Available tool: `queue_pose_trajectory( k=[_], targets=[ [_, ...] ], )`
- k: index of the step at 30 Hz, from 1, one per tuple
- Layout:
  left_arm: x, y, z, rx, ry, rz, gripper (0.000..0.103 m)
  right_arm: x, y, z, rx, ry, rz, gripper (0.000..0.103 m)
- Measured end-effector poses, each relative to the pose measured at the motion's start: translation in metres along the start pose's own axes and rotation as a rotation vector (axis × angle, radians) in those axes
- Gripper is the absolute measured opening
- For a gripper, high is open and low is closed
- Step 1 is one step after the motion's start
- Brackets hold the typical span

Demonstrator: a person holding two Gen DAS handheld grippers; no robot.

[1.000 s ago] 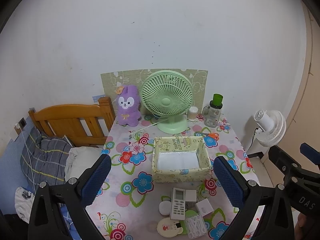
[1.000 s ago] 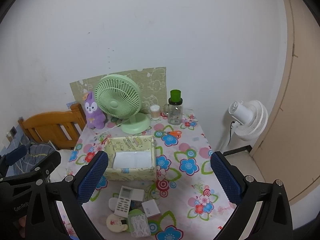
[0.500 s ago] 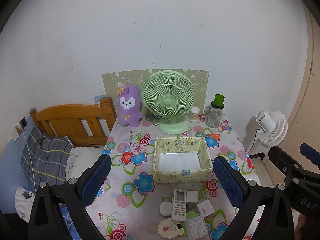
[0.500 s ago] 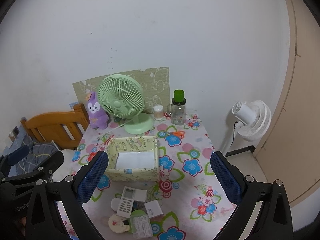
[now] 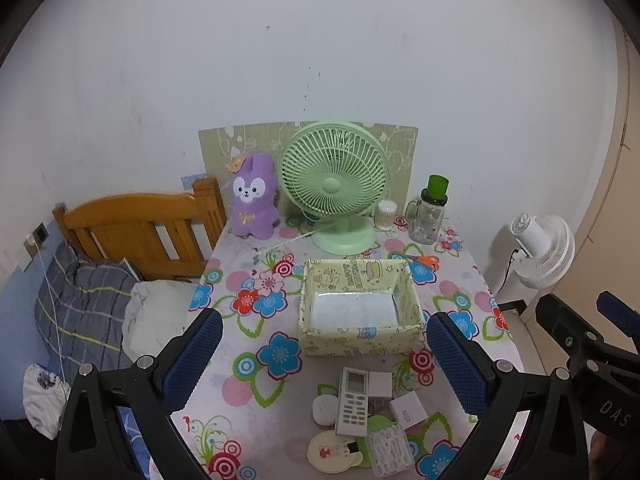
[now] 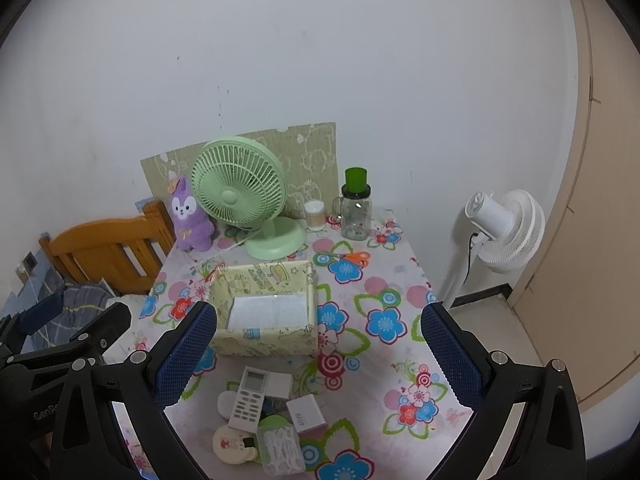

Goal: Organize rigid objects
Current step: 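Lower the right tool onto the white square charger while the left tool approaches the remote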

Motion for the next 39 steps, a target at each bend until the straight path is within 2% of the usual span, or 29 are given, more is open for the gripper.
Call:
queue_pose_trajectory(
  k=[9,13,17,23,31,39],
  targets=[
    [0.000,0.021,0.021,-0.024,-0.020,0.032,0.103,0.002,0.022,0.024,-0.039,-0.021,0.027,0.103],
    [-0.001,0.038,0.040,-0.064,-0.008,0.049,0.103,0.004,0.036,0.039,-0.058,-0.018,0.037,0.103],
    [-0.005,0.052,0.058,-0.110,0.009,0.037,0.103,-0.003,0.048,0.053,-0.039,-0.022,-0.019,0.103],
    [-0.012,0.070,0.086,-0.144,0.039,0.010,0.103,-0.010,0.062,0.075,-0.063,-0.062,-0.044,0.103],
    [-0.010,0.095,0.121,-0.201,0.019,0.048,0.103,-0.012,0.093,0.113,-0.133,-0.043,-0.104,0.103],
    [-0.009,0.116,0.153,-0.249,-0.017,0.079,0.103,-0.008,0.121,0.152,-0.181,-0.067,-0.120,0.102]
  ],
)
Point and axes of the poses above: each gripper's, at about its wrist camera, not at the fingertips, and z roughly the way its jaws point, x to its right, y to its underside, the point moved 3 cm from there along z, roughly the way its jaws point, and after that the axes turned 3 degrees about -x, right-handed, at the moved point
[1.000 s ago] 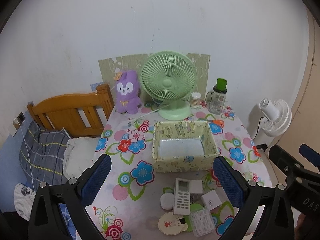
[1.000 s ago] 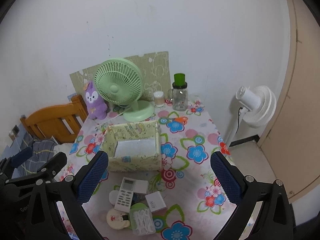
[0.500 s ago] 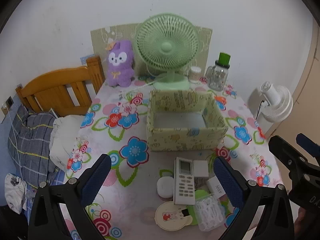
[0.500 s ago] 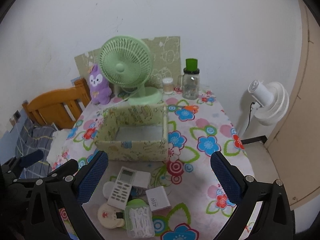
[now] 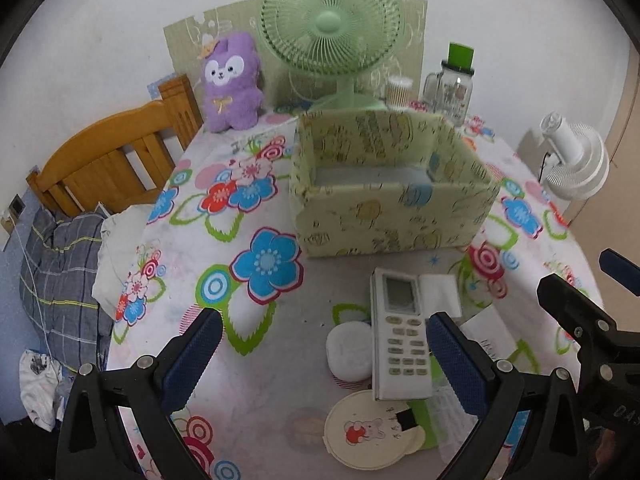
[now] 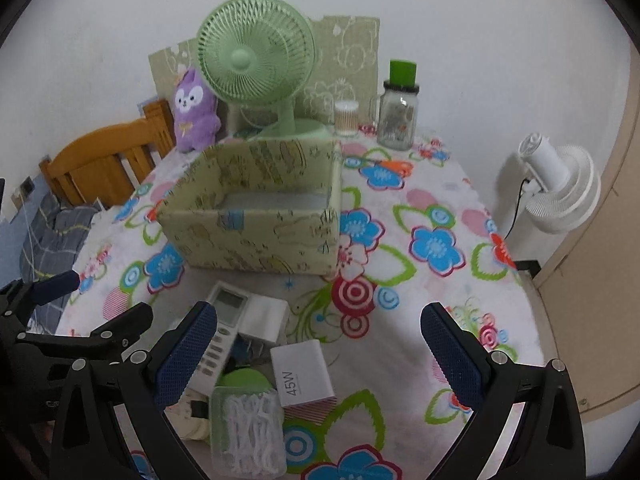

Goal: Organize rigid objects
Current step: 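Lower the right tool onto the white square charger while the left tool approaches the remote, then close the left tool on the white remote while the right tool holds the charger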

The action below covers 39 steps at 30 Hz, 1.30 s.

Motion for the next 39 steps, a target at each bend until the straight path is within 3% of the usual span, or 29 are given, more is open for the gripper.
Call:
queue_pose_trajectory(
  k=[7,20,26,28,29,39],
  targets=[
    [0.004,0.005,0.024,-0.009,-0.022,0.049,0.103,0.005,0.016,0.035,-0.060,-0.012,0.005,0.097],
    [0.007,0.015,0.046,-0.045,0.006,0.076,0.103,-0.004,0.043,0.078,-0.151,-0.003,-0.047,0.089],
    [0.015,0.015,0.049,-0.049,0.003,0.101,0.103,-0.003,0.048,0.088,-0.200,-0.048,0.010,0.071],
    [0.016,0.015,0.052,-0.059,0.007,0.100,0.103,-0.006,0.048,0.089,-0.210,-0.064,0.001,0.055],
    [0.017,0.014,0.053,-0.067,0.007,0.100,0.103,-0.008,0.048,0.089,-0.215,-0.073,-0.002,0.052],
    [0.029,0.010,0.056,-0.093,0.017,0.102,0.103,0.005,0.045,0.088,-0.227,-0.041,0.039,0.051]
  ],
)
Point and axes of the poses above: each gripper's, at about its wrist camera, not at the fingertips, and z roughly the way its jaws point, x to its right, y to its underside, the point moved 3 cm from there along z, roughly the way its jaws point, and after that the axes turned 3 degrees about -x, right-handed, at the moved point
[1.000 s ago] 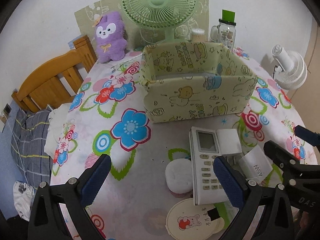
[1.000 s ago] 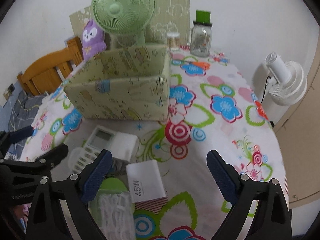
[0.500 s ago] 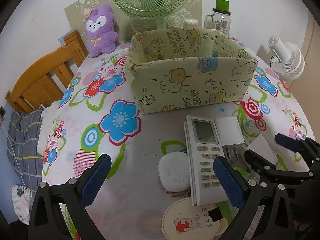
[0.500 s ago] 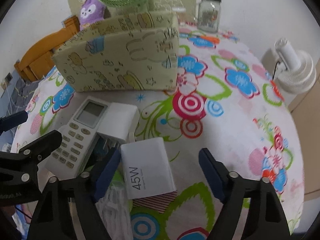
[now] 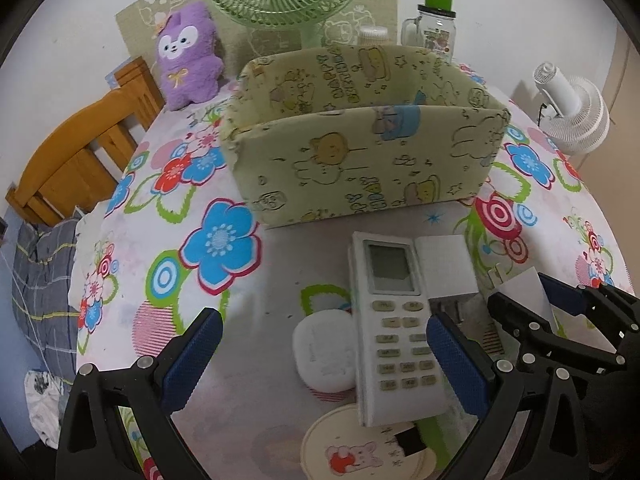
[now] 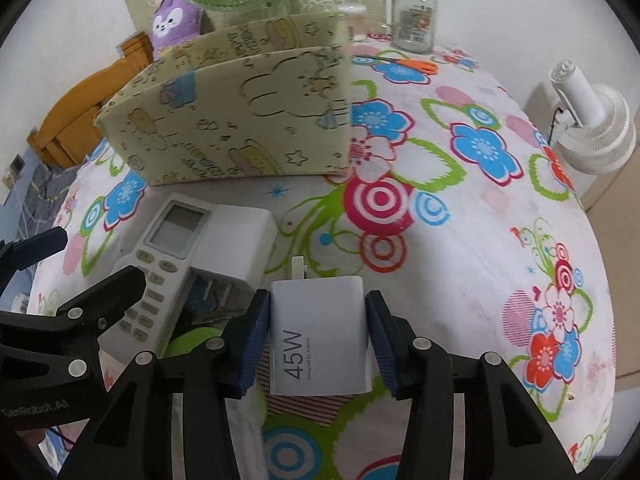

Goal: Organize rigid objects
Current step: 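Close the left tool on the white remote while the right tool holds the charger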

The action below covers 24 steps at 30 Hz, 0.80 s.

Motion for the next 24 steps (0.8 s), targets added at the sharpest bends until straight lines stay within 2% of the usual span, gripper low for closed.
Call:
queue_pose_trajectory(
  k=[11,15,18,22,24],
  targets=[
    [0.021,-0.008,0.020,-0.054,-0.021,0.027,0.102,0.024,-0.002,-0.001,-0.011,0.037,0.043,0.051],
    [0.027,-0.008,0.029,-0.102,-0.070,0.034,0.086,0.027,-0.003,0.000,-0.018,0.038,0.048,0.051],
    [0.032,-0.007,0.031,-0.108,-0.091,0.051,0.080,0.028,-0.004,0.000,-0.023,0.036,0.050,0.051],
    [0.033,-0.005,0.030,-0.104,-0.068,0.035,0.067,0.027,-0.004,0.001,-0.027,0.036,0.054,0.051],
    [0.037,-0.005,0.028,-0.090,-0.067,0.048,0.053,0.027,-0.005,0.001,-0.029,0.038,0.054,0.051]
  ],
)
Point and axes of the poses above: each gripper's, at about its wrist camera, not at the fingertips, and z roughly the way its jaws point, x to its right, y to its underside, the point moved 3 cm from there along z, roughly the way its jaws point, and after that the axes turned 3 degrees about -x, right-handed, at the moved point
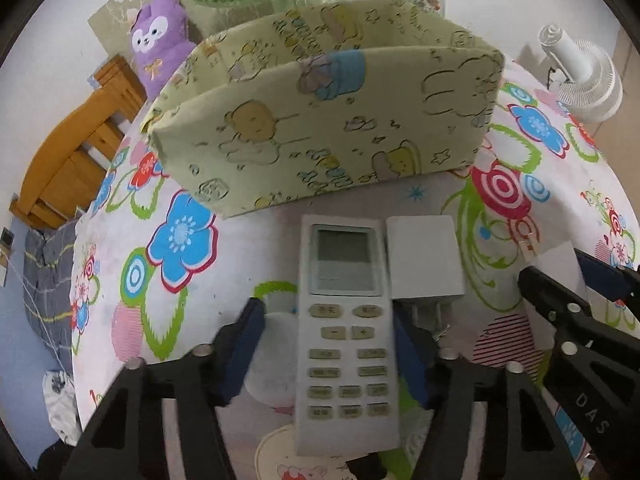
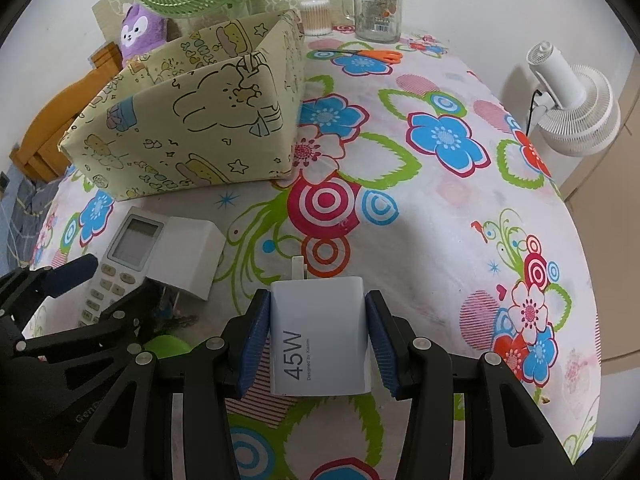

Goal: Organize rigid objects
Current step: 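Close the left tool on the white remote while the right tool holds the charger, then lift the remote and charger and carry both toward the fabric box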

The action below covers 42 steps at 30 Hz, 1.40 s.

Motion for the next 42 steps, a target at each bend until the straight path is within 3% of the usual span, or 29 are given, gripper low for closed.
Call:
queue_pose_trajectory(
  k=[2,14,26,42],
  targets=[
    [0.002,-0.002,-0.002,0.006,0.013,0.005,0.046,0.000,-0.001,0.001,-0.004,0.001,0.004,0.051],
    [-0.008,-0.002,-0.014,-0.022,0.100,-0.083,0.045,-0.011,-0.006,-0.007,-0.006,-0.003,0.005,0.051],
    [-0.030,-0.004,-0.036,0.018,0.093,-0.152,0.045,-0.033,-0.017,-0.029,0.033,-0.028,-0.014,0.050],
    [-0.045,-0.016,-0.082,0.097,0.083,-0.170,0.045,-0.044,-0.035,-0.073,0.099,-0.030,-0.012,0.050]
  ],
)
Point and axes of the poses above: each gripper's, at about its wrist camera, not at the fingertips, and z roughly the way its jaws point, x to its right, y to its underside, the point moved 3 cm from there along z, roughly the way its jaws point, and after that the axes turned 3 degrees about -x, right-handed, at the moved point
